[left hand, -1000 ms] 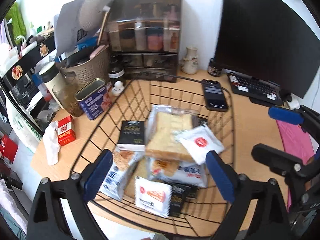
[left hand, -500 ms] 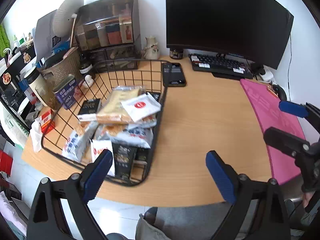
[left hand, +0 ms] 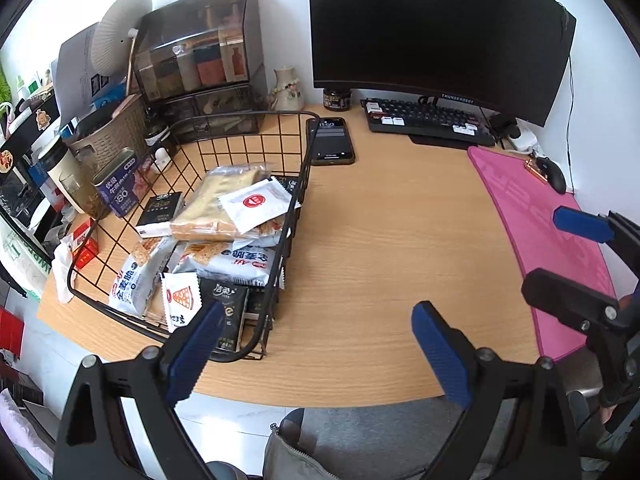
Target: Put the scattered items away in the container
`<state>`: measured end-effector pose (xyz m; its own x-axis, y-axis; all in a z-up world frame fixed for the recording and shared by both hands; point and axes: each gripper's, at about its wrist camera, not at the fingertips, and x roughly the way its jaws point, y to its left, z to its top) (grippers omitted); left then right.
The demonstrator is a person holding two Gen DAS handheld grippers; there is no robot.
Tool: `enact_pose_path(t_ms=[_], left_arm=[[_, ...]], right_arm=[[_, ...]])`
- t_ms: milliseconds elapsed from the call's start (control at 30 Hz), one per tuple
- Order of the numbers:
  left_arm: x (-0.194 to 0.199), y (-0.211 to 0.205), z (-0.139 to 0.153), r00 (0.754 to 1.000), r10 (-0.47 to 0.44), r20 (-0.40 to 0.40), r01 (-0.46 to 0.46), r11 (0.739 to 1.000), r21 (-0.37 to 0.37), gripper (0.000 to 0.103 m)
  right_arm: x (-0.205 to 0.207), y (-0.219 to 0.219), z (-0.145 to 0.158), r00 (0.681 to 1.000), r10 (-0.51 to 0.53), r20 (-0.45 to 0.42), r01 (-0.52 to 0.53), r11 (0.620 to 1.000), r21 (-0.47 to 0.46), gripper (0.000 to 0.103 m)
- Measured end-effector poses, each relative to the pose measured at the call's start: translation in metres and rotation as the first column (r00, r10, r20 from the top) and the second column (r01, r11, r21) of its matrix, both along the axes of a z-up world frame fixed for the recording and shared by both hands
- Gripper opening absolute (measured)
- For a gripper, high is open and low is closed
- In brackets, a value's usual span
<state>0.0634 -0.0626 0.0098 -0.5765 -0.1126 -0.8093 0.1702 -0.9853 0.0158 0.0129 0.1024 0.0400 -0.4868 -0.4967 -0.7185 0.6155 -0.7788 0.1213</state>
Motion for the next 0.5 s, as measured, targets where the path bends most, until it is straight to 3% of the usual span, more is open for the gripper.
enact_pose_path(t_ms=[500], left_arm=[[0.0029, -0.0042, 0.0024, 1.000, 0.007, -0.006, -0.007, 1.000, 0.005, 0.094]], right_arm=[[-0.0002, -0.0039, 0.0004, 1.000, -0.005, -0.005, 0.005, 1.000, 0.003, 0.103]])
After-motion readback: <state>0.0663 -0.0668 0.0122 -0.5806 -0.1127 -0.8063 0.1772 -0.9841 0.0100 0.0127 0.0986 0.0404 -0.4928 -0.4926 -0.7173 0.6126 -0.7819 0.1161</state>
